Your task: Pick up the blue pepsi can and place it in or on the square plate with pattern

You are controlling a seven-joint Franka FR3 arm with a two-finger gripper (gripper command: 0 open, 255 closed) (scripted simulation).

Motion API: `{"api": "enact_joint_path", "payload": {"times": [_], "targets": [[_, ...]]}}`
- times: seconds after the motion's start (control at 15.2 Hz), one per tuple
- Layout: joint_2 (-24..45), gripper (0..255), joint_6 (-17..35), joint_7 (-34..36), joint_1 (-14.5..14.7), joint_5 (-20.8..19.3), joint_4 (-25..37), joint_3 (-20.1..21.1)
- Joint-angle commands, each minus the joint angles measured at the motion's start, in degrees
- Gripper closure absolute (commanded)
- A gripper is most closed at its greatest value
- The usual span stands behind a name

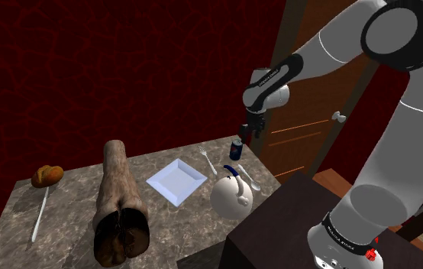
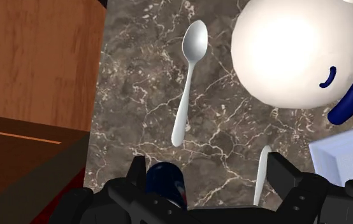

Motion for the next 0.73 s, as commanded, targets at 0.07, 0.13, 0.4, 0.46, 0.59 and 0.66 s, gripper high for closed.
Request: {"api": "enact_joint_path", "payload": {"times": [0.07,0.13,0.4,0.46,0.59,0.66], "targets": [[6.81,0,2.92,-2.18,-0.94,1.71,4.55,0.16],[9.07,0,3.78,-2.85,-1.33,2.27,6.13,0.31],[17.97,0,6.44,-5.17,-3.08,4.17,13.16,1.13],[20.17,0,6.91,-5.64,-3.55,4.53,15.11,1.38],[23.02,0,7.41,-6.18,-4.18,4.92,17.74,1.71],[23.67,0,7.95,-6.27,-4.27,5.05,17.85,1.83]]}}
